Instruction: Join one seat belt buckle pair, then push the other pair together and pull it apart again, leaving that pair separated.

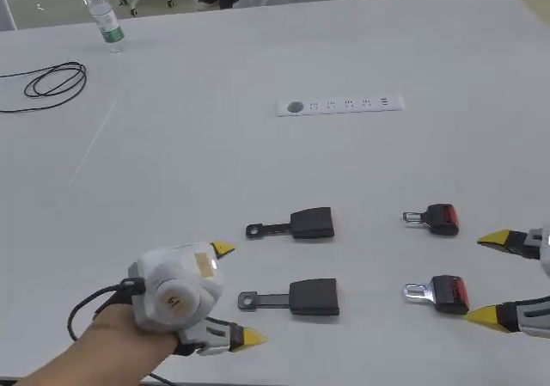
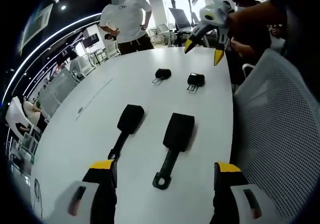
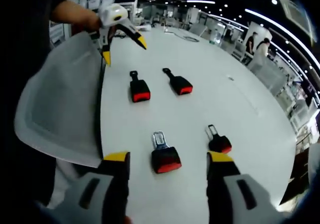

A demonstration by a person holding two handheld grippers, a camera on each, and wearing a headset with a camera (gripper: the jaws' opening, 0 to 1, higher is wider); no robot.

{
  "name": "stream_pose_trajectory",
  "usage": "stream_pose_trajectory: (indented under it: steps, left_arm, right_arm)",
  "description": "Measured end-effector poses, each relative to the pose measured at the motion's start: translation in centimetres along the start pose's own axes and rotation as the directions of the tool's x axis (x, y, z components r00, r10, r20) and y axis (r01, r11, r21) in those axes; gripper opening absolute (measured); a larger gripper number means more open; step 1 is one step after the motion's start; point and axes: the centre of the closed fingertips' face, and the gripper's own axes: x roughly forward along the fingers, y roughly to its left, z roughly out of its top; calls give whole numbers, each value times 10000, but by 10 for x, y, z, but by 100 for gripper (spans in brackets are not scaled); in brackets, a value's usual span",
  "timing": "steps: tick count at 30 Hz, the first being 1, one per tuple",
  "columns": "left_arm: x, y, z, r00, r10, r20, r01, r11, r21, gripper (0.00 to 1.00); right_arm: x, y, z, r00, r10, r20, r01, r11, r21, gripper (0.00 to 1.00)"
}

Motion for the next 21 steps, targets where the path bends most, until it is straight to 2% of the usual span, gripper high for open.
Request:
stream_pose_trajectory:
  steps: [2, 4, 7, 12, 21]
  left_arm:
    - [9, -3, 2, 9995, -285, -149, 289, 9992, 278, 80]
    - [17, -6, 1, 9978, -606, -274, 610, 9980, 159, 77]
    - [25, -10, 5, 9960, -864, -234, 869, 9960, 212, 75]
    - [38, -18, 6, 9917, -1198, -462, 1225, 9905, 627, 72]
    - [60, -23, 6, 9834, -1649, -753, 1715, 9809, 921, 54]
  right_arm:
    - [5, 2, 0, 9998, 192, -101, -193, 9998, -103, 62]
    - [9, 3, -1, 9992, 365, -190, -369, 9991, -209, 60]
    - [15, 4, -1, 9977, 595, -309, -604, 9978, -286, 57]
    - [24, 3, -14, 9947, 864, -550, -883, 9955, -342, 53]
    - [40, 5, -32, 9867, 1282, -996, -1332, 9901, -451, 44]
